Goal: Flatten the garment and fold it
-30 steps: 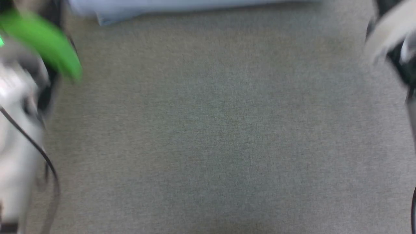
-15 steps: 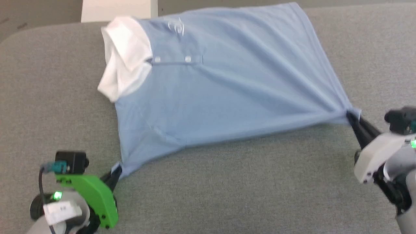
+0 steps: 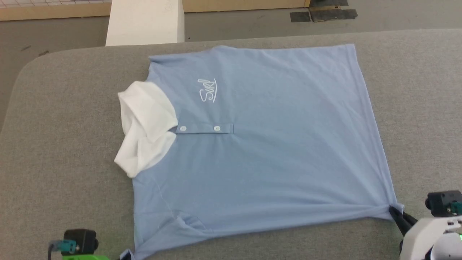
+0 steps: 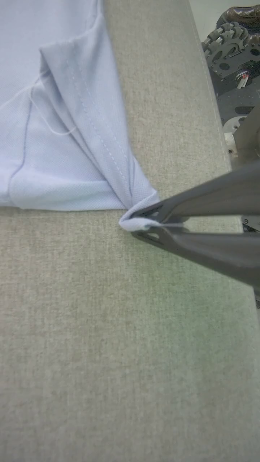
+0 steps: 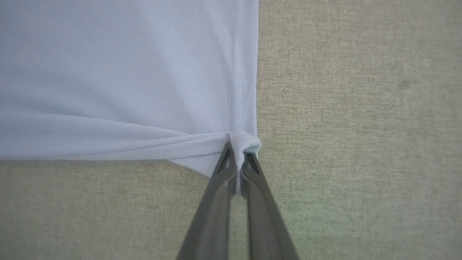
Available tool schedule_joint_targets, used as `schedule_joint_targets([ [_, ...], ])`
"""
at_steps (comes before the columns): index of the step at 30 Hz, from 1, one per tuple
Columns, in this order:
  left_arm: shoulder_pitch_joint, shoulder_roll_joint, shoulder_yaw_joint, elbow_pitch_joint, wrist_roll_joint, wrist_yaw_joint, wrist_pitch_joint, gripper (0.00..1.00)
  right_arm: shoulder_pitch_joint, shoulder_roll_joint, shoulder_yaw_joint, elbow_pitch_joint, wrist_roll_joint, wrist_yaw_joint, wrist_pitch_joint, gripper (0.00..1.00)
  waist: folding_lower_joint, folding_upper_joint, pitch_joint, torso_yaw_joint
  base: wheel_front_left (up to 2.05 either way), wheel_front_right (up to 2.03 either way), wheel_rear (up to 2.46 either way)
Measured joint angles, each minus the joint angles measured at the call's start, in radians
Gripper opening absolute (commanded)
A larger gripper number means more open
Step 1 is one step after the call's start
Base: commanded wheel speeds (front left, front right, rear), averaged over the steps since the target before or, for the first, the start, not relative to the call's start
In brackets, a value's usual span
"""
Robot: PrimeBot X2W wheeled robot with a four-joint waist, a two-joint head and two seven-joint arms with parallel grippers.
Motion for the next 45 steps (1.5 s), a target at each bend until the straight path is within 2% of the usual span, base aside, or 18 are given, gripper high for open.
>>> schedule_joint_targets([
  [4, 0.03, -0.01, -0.013, -0.006, 0.024, 0.003, -0.057, 0.0, 0.051, 0.04, -0.04, -0.029, -0.007, 0.0, -0.008, 0.0, 0.0, 0.0, -0.006, -0.001, 0.0, 0.0, 0.0],
  [10, -0.004, -0.05, -0.035, 0.026, 0.185, -0.025, -0.319, 0.0, 0.083, 0.079, -0.051, -0.062, -0.038, 0.0, -0.185, 0.0, 0.0, 0.0, -0.009, -0.002, 0.0, 0.0, 0.0],
  [14, -0.087, -0.088, -0.067, 0.081, 0.28, -0.045, -0.453, 0.0, 0.081, 0.076, -0.019, -0.056, -0.05, 0.0, -0.281, 0.0, 0.0, 0.0, -0.009, -0.006, 0.0, 0.0, 0.0],
  [19, -0.207, -0.106, -0.085, 0.127, 0.357, -0.062, -0.54, 0.0, 0.047, 0.049, 0.019, -0.056, -0.058, 0.0, -0.334, 0.0, 0.0001, 0.0, -0.006, -0.013, 0.0, 0.0, 0.0],
  [24, -0.343, -0.103, -0.094, 0.157, 0.392, -0.097, -0.535, 0.0, -0.038, 0.015, 0.037, -0.057, -0.056, 0.0, -0.316, 0.0, 0.0, 0.0, 0.004, -0.017, 0.0, 0.0, 0.0],
  [29, -0.477, -0.086, -0.093, 0.178, 0.4, -0.138, -0.493, 0.0, -0.134, -0.013, 0.058, -0.046, -0.049, 0.0, -0.277, 0.0, 0.0, 0.0, 0.026, -0.021, 0.0, 0.0, 0.0],
  [33, -0.59, -0.071, -0.089, 0.23, 0.395, -0.176, -0.436, 0.0, -0.238, -0.045, 0.094, 0.008, -0.028, 0.0, -0.228, 0.0, 0.0001, 0.0, 0.061, -0.027, 0.0, 0.0, 0.0],
  [37, -0.643, -0.068, -0.085, 0.302, 0.362, -0.195, -0.356, 0.0, -0.324, -0.067, 0.128, 0.07, 0.016, 0.0, -0.184, 0.0, 0.0001, 0.0, 0.099, -0.033, 0.0, 0.0, 0.0],
  [45, -0.678, -0.067, -0.084, 0.389, 0.294, -0.2, -0.215, 0.0, -0.478, -0.108, 0.191, 0.174, 0.103, 0.0, -0.068, 0.0, 0.0002, 0.0, 0.173, -0.039, 0.0, 0.0, 0.0],
])
